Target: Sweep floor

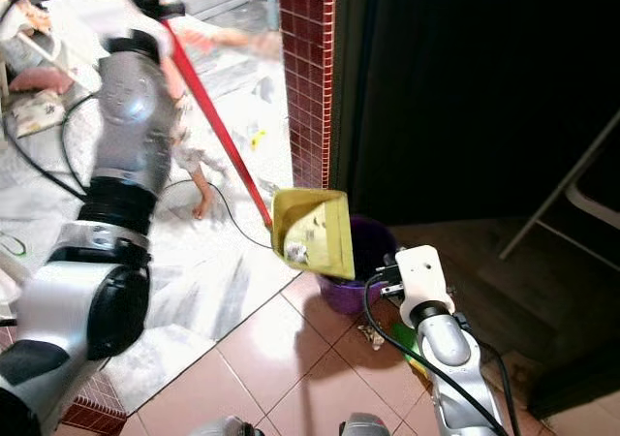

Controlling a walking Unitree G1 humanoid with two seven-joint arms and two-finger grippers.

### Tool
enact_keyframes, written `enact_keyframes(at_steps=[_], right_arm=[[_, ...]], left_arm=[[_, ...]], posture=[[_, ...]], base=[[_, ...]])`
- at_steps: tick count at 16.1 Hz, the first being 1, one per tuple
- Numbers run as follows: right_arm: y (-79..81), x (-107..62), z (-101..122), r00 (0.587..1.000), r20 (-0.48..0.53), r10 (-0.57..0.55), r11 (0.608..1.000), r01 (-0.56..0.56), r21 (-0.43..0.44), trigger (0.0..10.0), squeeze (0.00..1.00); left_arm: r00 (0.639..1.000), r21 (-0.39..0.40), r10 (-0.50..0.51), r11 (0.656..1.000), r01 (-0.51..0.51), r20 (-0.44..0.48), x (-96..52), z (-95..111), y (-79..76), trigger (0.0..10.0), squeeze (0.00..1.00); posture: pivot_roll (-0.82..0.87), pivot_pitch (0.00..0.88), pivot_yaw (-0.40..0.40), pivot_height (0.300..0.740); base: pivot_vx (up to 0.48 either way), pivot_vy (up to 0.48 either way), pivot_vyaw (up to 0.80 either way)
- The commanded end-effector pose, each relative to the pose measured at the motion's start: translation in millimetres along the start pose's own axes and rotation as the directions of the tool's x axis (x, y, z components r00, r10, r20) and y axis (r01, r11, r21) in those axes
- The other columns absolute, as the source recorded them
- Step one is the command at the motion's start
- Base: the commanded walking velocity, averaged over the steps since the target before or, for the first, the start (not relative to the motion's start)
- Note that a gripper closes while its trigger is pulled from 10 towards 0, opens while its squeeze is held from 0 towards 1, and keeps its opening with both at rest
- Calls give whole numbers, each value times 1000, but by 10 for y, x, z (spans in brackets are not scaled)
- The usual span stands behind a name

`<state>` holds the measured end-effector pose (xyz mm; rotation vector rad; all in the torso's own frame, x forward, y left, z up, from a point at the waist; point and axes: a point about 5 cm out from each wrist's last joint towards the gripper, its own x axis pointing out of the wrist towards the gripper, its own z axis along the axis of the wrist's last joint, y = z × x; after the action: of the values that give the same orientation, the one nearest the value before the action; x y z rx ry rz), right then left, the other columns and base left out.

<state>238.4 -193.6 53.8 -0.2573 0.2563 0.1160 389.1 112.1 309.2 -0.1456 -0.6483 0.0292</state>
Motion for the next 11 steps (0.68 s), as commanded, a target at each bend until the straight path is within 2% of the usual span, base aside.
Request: enact_keyframes(at_steps=[1, 3, 6, 7, 8, 10, 11], right_arm=[[126, -19, -149, 997, -69, 40, 996, -34, 79, 10000, 0], [134, -40, -111, 999, -37, 22, 995, -18, 94, 10000, 0], [141, -106, -103, 1000, -13, -13, 993, 15, 114, 10000, 0], [141, -106, -100, 1000, -10, -21, 993, 22, 115, 10000, 0], [148, -104, -93, 1000, -5, -29, 993, 30, 117, 10000, 0], [156, -97, -82, 999, 1, -37, 992, 37, 119, 10000, 0], [164, -88, -79, 999, 2, -40, 992, 40, 120, 10000, 0]], left_arm=[[992, 25, -52, 998, 49, 118, 83, 223, -102, 10000, 0], [979, 46, -124, 992, 118, 162, 66, 266, -271, 10000, 0], [958, 16, -203, 979, 204, 201, -5, 309, -563, 10000, 0], [940, 12, -256, 966, 260, 228, -59, 337, -716, 10000, 0], [895, 22, -344, 935, 353, 285, -153, 411, -940, 10000, 0], [845, 30, -409, 904, 426, 344, -250, 491, -1132, 10000, 0], [793, 48, -470, 870, 491, 388, -345, 540, -1265, 10000, 0]], posture=[[-191, 0, 130, 740], [-206, 0, 151, 740], [-230, 0, 184, 740], [-234, 0, 193, 740], [-242, 0, 205, 740], [-246, 0, 211, 740], [-249, 0, 214, 740]], base=[[0, 0, 0], [0, 0, 0], [0, 0, 0], [0, 0, 0], [0, 0, 0], [0, 0, 0], [0, 0, 0]])
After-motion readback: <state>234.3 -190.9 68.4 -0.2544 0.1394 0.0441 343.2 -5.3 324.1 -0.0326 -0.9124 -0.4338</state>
